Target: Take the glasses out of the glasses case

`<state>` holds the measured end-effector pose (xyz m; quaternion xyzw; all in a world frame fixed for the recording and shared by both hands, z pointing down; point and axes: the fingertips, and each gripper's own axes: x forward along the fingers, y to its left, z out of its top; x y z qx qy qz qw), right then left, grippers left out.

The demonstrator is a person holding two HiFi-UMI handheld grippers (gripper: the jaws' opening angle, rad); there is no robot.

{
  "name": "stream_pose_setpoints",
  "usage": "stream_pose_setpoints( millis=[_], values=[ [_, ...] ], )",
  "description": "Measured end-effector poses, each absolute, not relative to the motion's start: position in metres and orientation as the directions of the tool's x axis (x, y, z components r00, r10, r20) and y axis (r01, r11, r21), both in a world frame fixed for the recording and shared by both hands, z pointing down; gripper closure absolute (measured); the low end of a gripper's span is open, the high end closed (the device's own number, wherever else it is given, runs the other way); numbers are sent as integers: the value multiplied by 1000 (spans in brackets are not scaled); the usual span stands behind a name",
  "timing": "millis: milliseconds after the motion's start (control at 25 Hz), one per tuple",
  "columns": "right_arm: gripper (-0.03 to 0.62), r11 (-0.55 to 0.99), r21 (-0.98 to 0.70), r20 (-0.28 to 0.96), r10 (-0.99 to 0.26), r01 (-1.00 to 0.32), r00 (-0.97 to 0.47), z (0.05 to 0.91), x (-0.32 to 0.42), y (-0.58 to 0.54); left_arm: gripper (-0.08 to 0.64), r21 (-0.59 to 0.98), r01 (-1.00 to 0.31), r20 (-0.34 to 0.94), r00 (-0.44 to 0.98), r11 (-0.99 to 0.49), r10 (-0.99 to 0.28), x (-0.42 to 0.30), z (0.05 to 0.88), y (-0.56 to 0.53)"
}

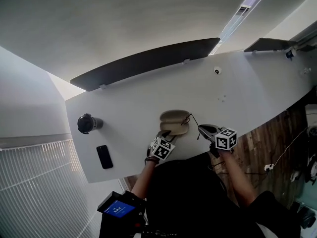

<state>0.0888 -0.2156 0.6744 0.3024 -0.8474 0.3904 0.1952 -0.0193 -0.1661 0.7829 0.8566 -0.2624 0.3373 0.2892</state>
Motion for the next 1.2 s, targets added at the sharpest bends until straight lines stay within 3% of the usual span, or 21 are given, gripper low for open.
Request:
stream_pose_setpoints(
  millis=[240,440,760,1200],
  values=[
    [577,534,-562,451,-442,-631,-775,650,102,-194,405,302,-641,736,627,-706,-254,-15,776,-161],
    [581,577,-553,427,-423,-601,-799,642,92,-180,405,286,-648,744,615,-706,-262,-14,776,-159],
    [586,506,-675,303,-473,-537,-827,625,87,-194,405,276,-663,748,603,-696,-278,-13,769,-147],
    [586,579,-610,372,-394,-541,-841,635,76,-189,407,273,-686,746,593,-674,-302,-15,768,-141]
  ],
)
